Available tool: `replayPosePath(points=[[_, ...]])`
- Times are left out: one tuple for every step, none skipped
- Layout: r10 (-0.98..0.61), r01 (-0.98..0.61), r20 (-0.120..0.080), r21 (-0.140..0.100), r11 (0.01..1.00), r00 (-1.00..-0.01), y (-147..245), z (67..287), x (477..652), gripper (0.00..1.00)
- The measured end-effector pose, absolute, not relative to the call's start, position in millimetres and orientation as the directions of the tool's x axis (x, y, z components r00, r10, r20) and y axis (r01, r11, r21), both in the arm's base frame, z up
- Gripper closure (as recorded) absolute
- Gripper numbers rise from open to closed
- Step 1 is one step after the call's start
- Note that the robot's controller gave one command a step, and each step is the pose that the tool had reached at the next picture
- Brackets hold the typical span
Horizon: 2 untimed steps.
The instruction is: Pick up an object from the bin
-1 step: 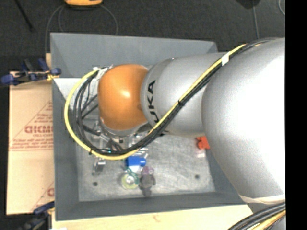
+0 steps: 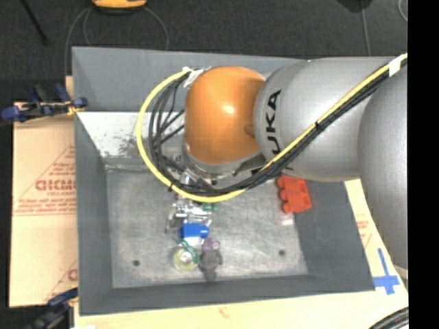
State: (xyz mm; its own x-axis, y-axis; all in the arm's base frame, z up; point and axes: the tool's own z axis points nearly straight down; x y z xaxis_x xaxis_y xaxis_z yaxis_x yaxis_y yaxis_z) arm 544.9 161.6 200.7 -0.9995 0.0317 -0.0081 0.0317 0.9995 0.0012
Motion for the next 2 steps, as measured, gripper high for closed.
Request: replayPosePath(points=[[-0.202,-0.202,0.002,-0.003,0.979,-0.979,121,141,523.7,0.0],[-0.041,-0.041,-0.007,0.004,0.999,-0.999,107,85,528.9,0.0]])
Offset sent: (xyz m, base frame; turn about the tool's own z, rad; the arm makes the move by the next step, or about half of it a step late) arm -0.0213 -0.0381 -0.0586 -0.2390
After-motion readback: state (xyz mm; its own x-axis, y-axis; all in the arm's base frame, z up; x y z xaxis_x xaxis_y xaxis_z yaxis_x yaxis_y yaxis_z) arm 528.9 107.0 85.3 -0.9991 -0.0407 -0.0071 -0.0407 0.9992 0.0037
